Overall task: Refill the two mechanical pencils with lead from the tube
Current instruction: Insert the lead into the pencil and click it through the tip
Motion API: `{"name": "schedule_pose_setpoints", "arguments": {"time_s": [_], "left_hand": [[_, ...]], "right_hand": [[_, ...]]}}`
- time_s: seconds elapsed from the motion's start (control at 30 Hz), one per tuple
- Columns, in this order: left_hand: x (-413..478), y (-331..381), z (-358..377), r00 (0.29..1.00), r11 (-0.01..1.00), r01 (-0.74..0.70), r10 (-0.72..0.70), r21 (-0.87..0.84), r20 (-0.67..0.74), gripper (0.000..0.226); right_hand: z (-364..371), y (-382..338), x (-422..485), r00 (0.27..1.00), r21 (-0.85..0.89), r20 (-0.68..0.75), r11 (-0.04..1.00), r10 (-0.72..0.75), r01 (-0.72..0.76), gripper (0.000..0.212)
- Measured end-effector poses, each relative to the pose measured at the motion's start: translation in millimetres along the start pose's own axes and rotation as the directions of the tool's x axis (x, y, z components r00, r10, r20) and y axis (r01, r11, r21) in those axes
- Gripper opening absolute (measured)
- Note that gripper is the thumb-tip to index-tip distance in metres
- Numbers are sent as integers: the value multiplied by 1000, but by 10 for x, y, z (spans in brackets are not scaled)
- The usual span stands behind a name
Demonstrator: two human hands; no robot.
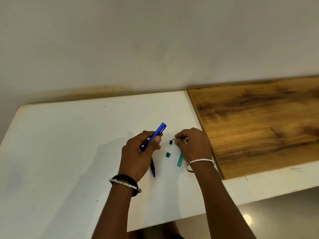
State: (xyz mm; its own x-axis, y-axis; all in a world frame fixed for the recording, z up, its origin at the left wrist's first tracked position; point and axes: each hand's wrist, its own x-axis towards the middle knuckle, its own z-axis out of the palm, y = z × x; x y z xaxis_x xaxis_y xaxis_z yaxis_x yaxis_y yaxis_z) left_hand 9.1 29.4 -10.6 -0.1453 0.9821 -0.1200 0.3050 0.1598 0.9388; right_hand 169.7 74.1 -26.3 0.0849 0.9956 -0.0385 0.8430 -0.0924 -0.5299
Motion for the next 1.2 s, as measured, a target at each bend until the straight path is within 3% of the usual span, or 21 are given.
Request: {"name": "schedule_pose_setpoints", "arguments": {"time_s": [0.23,0.33,0.4,0.47,0.5,0.57,0.77,0.9,1.2], "left_hand": [[-11,6,2,1000,1000,15,-15,-2,14,26],[-13,9,-3,999,1000,21,-21,-9,24,26],[-16,4,-10,999,999,22,-22,-27,30,24],[-14,-3,-20,999,999,27,-26,-30,20,18],[-12,-6,-22,999,999,29,-28,-29,16,16],[-10,-10,-18,1000,1000,22,-22,-14,16,15],[-17,18,-13,1000,1000,1,-1,30,1,19],[-12,2,-5,1000,999,9,-9,40,-9,15],[-6,-30,16,999,993,35,-34,113,-16,31]], "right_hand": [[23,-36,2,1000,-92,7,996,-1,1,20],[-16,-81,25,992,153,-97,986,77,-62,10],[-104,-109,59,978,543,-87,832,188,-112,2],[-196,-152,56,979,830,81,532,187,-170,4],[-227,-164,46,980,884,140,429,142,-189,4],[-255,-184,33,982,914,183,358,52,-189,8],[-262,-198,16,983,905,169,407,-67,-128,13],[-282,-186,8,986,888,152,449,-75,-102,14],[-261,-138,33,993,783,82,622,-84,-12,12]]}}
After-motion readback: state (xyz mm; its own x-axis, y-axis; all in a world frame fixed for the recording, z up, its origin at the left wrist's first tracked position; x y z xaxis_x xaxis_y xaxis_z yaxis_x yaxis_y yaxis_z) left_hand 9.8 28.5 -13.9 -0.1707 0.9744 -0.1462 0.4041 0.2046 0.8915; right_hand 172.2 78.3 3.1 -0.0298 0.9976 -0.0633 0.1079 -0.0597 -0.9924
